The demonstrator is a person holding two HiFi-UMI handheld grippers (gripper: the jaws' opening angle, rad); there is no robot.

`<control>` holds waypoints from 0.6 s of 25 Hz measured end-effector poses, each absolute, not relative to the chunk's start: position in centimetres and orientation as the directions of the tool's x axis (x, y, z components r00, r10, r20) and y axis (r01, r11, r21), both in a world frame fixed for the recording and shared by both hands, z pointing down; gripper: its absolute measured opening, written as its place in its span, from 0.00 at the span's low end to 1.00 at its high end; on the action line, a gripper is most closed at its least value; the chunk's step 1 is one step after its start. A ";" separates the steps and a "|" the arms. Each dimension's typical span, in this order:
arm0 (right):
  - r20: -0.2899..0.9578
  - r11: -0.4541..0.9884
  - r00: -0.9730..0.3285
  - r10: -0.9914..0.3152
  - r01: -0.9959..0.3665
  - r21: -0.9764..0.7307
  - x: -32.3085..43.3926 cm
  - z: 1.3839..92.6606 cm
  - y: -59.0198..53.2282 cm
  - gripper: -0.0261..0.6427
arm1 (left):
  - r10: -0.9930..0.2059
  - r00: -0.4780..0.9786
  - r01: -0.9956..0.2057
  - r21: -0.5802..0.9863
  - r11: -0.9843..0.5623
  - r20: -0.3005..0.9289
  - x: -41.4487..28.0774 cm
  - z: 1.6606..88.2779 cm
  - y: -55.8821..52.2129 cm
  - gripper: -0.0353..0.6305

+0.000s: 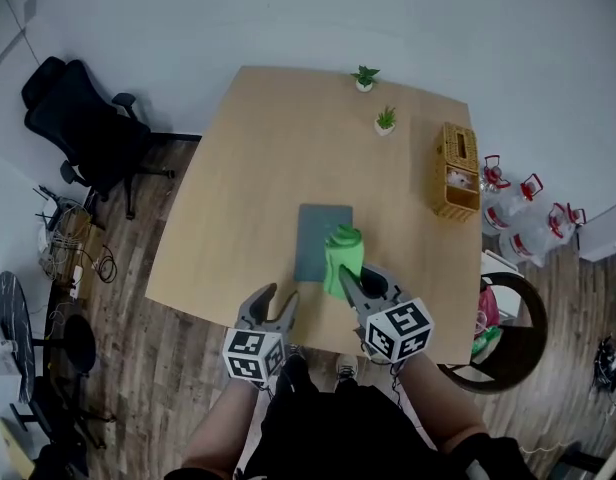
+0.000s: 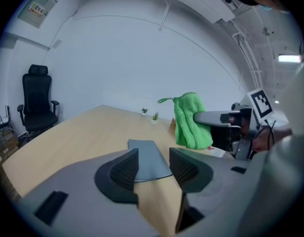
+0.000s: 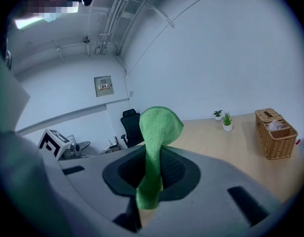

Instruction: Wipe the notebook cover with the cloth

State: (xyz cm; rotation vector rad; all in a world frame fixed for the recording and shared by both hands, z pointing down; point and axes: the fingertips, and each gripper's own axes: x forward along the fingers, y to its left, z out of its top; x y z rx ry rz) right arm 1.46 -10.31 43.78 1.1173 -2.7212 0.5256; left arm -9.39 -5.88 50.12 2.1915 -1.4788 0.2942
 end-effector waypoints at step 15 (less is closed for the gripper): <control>0.386 0.588 -0.654 -0.651 -0.756 -0.289 -1.2 49.2 -13.0 0.13 | -0.672 0.501 -0.857 0.423 -0.296 0.546 -10.3 57.4 -10.5 0.30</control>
